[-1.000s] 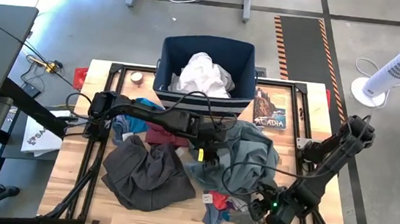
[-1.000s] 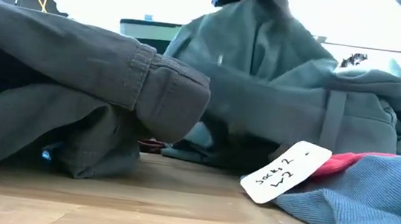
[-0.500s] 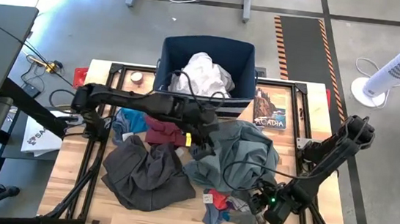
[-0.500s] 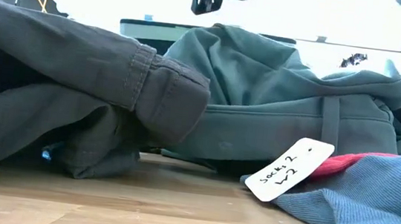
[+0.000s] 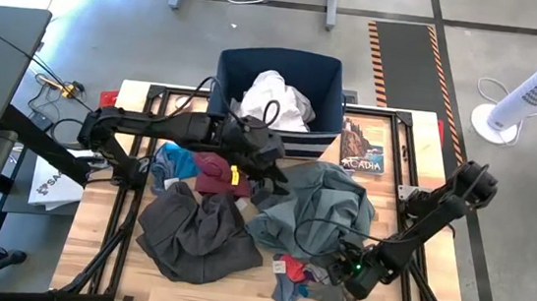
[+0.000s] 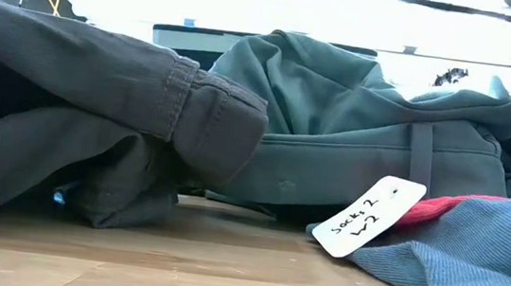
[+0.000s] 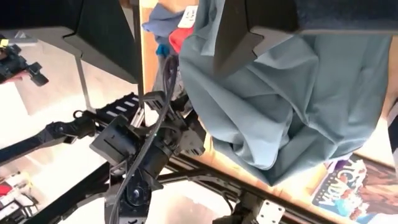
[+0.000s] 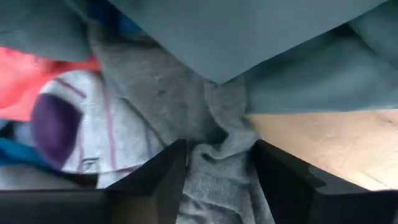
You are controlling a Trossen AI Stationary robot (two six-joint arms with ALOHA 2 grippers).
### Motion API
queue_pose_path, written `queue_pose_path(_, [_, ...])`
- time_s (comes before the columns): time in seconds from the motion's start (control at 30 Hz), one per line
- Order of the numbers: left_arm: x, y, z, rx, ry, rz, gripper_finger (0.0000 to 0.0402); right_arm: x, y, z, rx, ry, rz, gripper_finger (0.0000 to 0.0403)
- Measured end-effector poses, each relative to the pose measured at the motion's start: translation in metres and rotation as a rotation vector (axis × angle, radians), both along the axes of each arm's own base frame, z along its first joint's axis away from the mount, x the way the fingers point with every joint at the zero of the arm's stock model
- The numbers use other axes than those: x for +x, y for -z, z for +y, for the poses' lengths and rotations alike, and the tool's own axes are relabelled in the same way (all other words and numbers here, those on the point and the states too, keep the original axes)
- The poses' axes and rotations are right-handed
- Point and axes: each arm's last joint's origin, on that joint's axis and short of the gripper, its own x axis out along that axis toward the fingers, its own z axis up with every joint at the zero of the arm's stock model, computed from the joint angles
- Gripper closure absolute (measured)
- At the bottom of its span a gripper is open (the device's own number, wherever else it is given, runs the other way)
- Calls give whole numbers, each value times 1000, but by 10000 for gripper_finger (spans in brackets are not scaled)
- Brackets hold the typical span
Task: Sort clothes
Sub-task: Put the grey sock into the blue laundry bin
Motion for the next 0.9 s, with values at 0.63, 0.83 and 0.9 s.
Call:
queue_pose_path(0.63, [3, -4, 0, -15, 6, -49, 204, 18, -72, 17, -1, -45, 55, 398])
queue_pose_path(0.83, [5, -9, 0, -17, 5, -110, 204, 23, -150, 16, -156, -79, -10, 400])
queue_pose_path(0.9, [6, -11, 1, -18, 2, -130, 204, 22, -175, 13, -208, -83, -51, 401])
